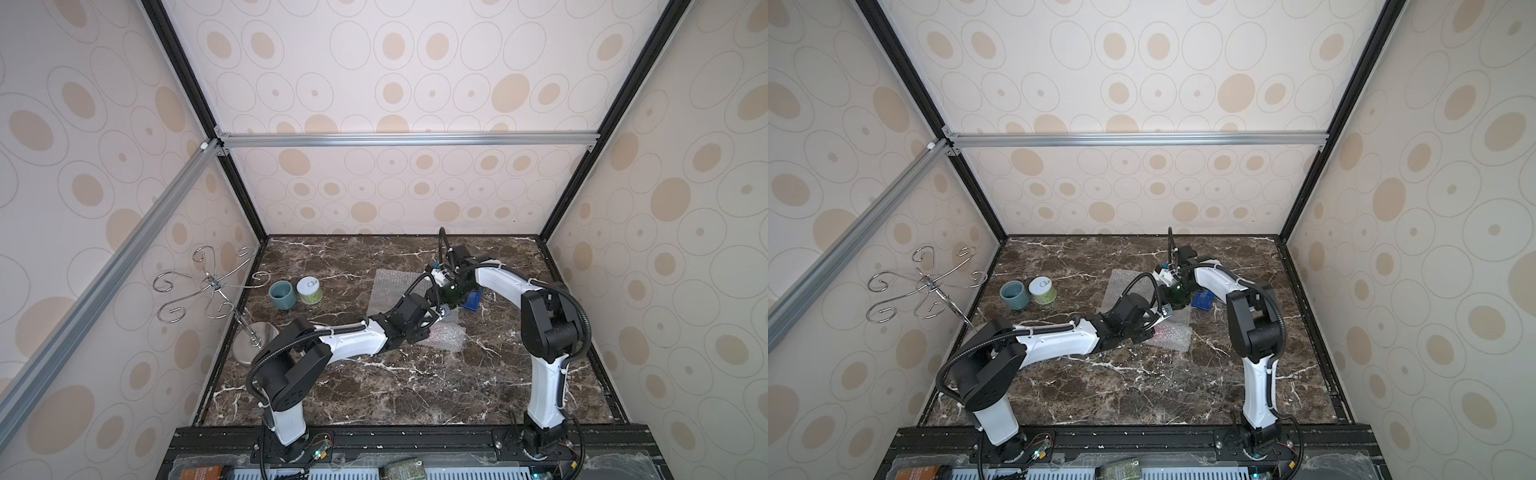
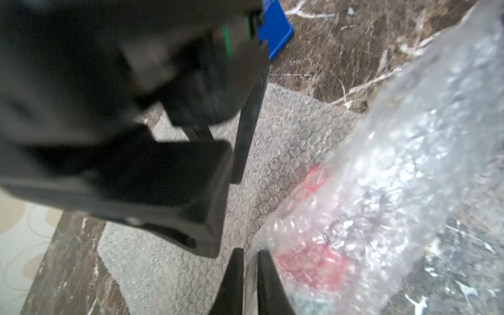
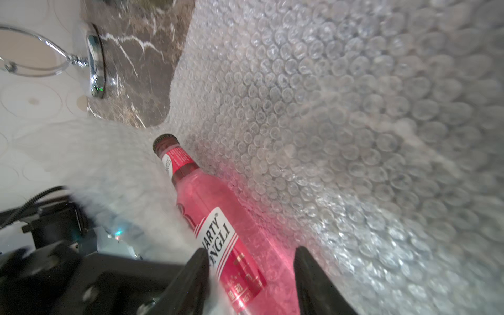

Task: Wrap wine bottles in bubble wrap
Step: Wrap the wine bottle in bubble wrap.

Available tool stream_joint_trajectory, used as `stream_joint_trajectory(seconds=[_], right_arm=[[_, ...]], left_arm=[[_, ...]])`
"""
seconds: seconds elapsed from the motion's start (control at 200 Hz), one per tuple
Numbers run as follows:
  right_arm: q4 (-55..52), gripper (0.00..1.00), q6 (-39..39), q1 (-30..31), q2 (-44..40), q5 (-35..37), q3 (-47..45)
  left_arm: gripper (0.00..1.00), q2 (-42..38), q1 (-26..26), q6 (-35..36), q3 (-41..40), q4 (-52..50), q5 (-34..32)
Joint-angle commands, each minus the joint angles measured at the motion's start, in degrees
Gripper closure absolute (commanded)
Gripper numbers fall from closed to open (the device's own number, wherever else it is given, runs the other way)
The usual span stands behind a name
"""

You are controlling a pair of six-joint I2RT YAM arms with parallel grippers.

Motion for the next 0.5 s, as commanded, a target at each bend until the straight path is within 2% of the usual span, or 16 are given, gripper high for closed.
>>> stream_joint_trajectory(seconds=[0.0, 0.205, 0.495], right_arm=[[3.7, 0.45, 3.3, -1.9, -5.1, 1.2, -3.7], [7.9, 0.41, 4.2, -2.8, -13.4, 4.9, -10.6], [10.6, 0.36, 8.3, -3.3, -20.7, 4.7, -19.4]], left_arm=[[0.86, 2.8, 1.5, -1.6, 2.2, -3.8, 1.7], [0.78, 4.8, 2.7, -4.2, 3.8, -7.0, 3.2], [0.78, 4.5, 3.7, -7.6, 3.6, -9.3, 3.2]])
